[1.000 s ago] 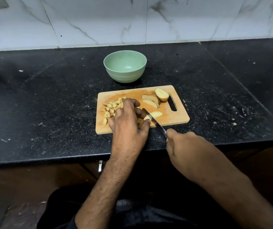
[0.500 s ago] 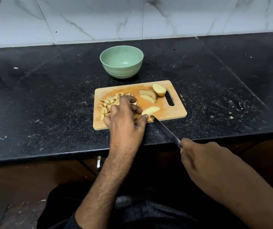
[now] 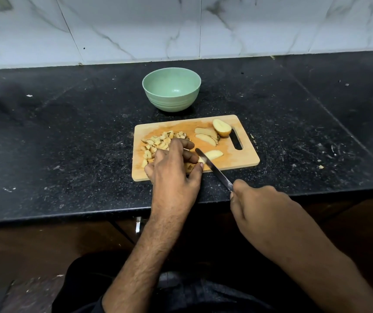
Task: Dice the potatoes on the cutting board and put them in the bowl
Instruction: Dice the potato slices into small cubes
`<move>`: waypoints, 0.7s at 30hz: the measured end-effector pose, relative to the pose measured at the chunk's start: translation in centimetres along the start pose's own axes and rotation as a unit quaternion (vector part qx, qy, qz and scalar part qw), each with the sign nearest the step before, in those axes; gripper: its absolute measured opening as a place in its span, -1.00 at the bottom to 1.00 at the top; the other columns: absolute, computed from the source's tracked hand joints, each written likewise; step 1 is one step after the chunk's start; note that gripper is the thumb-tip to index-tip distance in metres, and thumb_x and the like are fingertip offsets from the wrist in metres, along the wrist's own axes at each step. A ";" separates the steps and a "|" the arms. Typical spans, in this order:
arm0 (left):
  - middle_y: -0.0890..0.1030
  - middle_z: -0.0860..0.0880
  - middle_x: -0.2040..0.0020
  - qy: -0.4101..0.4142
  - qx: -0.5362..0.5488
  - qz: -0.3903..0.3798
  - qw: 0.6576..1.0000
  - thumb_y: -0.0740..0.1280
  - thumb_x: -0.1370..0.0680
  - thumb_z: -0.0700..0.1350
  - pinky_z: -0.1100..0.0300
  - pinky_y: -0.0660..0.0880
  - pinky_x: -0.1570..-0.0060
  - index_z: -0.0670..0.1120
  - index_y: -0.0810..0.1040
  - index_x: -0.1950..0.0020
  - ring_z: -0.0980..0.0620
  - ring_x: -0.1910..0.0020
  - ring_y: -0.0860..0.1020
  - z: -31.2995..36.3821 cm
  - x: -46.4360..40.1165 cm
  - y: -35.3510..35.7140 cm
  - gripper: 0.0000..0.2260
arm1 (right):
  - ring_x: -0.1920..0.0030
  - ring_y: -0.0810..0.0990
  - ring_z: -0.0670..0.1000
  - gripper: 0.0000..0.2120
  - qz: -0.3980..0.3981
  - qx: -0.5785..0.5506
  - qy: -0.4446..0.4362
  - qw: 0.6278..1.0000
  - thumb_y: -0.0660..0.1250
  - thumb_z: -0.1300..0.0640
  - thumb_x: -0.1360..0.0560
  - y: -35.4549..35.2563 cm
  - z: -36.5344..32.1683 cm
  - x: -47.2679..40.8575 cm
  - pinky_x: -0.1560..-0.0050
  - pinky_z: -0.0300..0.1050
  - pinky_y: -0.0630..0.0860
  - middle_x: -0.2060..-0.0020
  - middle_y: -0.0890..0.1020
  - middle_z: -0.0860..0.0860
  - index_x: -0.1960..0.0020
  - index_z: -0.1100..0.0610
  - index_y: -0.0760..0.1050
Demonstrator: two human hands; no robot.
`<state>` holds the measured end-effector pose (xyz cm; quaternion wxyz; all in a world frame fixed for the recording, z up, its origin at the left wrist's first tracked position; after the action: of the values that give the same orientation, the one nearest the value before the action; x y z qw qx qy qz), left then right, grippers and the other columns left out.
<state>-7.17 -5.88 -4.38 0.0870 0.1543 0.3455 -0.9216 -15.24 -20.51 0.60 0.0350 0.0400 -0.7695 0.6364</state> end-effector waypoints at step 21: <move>0.59 0.23 0.15 -0.008 0.011 0.008 1.000 0.48 -0.47 -0.09 0.10 0.13 0.00 0.15 0.29 -0.11 0.17 -0.04 0.40 0.1 -0.4 0.0 -0.59 | 0.34 0.42 -0.05 -0.81 -0.064 -0.020 -0.020 0.998 -0.04 -0.02 -0.71 0.1 0.5 -0.1 0.32 -0.06 0.36 0.32 0.44 -0.03 0.06 -0.03 0.22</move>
<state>-6.83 -5.97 -4.20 0.0955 0.1504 0.3332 -0.9259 -15.12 -20.98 0.44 0.0615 0.1013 -0.7787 0.6161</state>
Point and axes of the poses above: each hand's wrist, its own x-axis away from the middle knuckle, its own y-axis out of the palm, z = x × y, the point moved 1 cm from there along -x, towards the middle knuckle
